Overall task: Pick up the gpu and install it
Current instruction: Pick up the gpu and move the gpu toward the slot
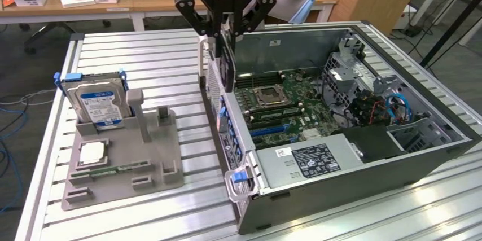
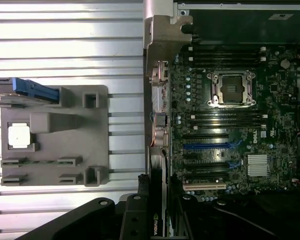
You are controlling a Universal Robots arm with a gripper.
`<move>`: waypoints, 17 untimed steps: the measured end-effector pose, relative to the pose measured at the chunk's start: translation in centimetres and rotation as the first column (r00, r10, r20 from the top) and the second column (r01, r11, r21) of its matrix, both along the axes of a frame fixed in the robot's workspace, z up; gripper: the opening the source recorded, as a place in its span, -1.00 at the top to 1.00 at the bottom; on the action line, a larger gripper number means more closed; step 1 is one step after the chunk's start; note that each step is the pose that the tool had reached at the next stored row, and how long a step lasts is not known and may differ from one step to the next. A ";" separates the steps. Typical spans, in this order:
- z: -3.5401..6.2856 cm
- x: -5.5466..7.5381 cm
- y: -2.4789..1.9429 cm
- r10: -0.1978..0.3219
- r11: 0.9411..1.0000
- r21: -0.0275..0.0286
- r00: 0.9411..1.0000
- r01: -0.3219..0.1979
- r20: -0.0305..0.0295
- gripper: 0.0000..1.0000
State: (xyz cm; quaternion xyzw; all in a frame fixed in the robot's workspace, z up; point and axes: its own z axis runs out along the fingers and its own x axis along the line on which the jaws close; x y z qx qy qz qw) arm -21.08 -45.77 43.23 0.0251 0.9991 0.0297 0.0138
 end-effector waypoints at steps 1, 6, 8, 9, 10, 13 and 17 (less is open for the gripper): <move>0.00 0.0 0.00 0.000 1.000 0.000 1.000 0.000 0.000 0.47; 0.00 0.2 0.00 0.000 1.000 0.000 1.000 0.000 0.000 0.47; 0.00 0.3 0.00 0.000 1.000 0.000 1.000 0.000 0.000 0.47; 0.00 0.3 0.00 0.000 1.000 0.000 1.000 0.000 0.000 0.47; 0.00 0.3 0.00 0.000 1.000 0.000 1.000 0.000 0.000 0.47; 0.00 0.4 0.00 0.000 1.000 0.000 1.000 0.000 0.000 0.47; 0.00 0.6 0.00 0.000 1.000 0.000 1.000 0.000 0.000 0.47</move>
